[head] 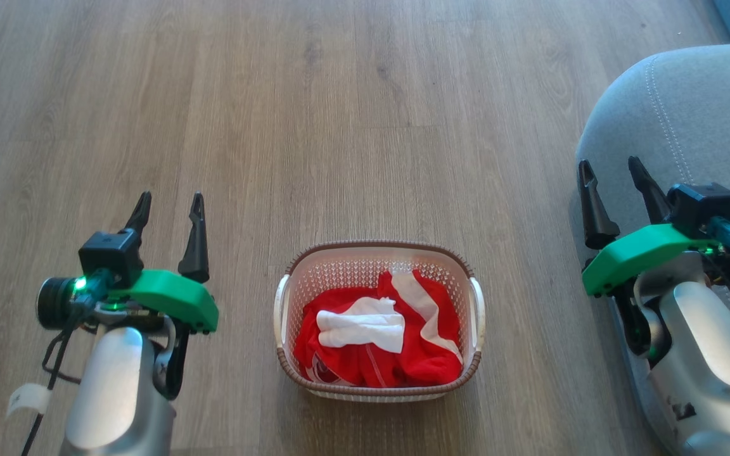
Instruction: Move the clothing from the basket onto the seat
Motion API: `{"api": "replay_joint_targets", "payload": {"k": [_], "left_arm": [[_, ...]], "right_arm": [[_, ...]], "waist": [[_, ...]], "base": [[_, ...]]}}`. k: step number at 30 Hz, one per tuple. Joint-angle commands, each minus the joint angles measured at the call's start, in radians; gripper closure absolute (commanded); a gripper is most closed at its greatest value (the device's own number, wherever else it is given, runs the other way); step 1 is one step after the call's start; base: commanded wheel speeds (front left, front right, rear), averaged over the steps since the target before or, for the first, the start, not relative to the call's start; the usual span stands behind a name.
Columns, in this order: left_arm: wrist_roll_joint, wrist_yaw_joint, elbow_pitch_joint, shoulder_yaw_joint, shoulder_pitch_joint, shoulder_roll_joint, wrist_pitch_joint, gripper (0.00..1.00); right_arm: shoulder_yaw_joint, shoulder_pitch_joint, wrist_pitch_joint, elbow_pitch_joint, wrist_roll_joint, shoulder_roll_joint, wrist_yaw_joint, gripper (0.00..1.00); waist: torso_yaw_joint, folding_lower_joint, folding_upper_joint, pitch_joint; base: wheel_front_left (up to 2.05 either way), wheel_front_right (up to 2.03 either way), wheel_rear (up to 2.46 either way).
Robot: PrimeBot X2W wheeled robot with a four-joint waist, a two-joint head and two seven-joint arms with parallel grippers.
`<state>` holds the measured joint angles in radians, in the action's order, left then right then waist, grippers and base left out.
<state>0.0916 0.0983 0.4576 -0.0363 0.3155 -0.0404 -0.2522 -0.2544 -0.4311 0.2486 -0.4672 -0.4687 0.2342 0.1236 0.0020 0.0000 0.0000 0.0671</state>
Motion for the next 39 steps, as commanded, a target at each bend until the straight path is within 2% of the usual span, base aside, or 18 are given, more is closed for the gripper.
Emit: {"api": "replay_joint_targets", "payload": {"k": [1, 12, 19, 28, 39], "left_arm": [[0.007, 0.006, -0.028, 0.036, 0.051, -0.011, -0.010, 0.00], [0.006, 0.014, -0.020, 0.033, 0.052, -0.010, -0.010, 0.00], [0.027, 0.014, -0.020, 0.013, 0.063, -0.010, -0.010, 0.00], [0.063, -0.005, -0.016, -0.050, 0.093, -0.010, -0.010, 0.00], [0.095, -0.010, 0.034, -0.178, 0.183, -0.010, -0.010, 0.00]], "right_arm": [[-0.009, -0.038, 0.013, 0.028, -0.004, 0.013, 0.007, 0.00], [-0.007, -0.041, 0.013, 0.042, -0.006, 0.014, 0.007, 0.00], [-0.004, -0.066, 0.013, 0.068, 0.003, 0.018, 0.007, 0.00], [0.031, -0.126, 0.013, 0.134, 0.020, 0.014, 0.007, 0.00], [0.039, -0.222, 0.013, 0.210, 0.030, 0.028, 0.007, 0.00]], "waist": [[-0.001, 0.0000, 0.0000, 0.000], [-0.004, 0.0000, 0.0000, 0.011], [-0.013, 0.0000, 0.0000, 0.066], [-0.041, 0.0000, 0.0000, 0.202], [-0.074, 0.0000, 0.0000, 0.419]], "base": [[0.00, 0.00, 0.00], [0.00, 0.00, 0.00], [0.00, 0.00, 0.00], [0.00, 0.00, 0.00], [0.00, 0.00, 0.00]]}}
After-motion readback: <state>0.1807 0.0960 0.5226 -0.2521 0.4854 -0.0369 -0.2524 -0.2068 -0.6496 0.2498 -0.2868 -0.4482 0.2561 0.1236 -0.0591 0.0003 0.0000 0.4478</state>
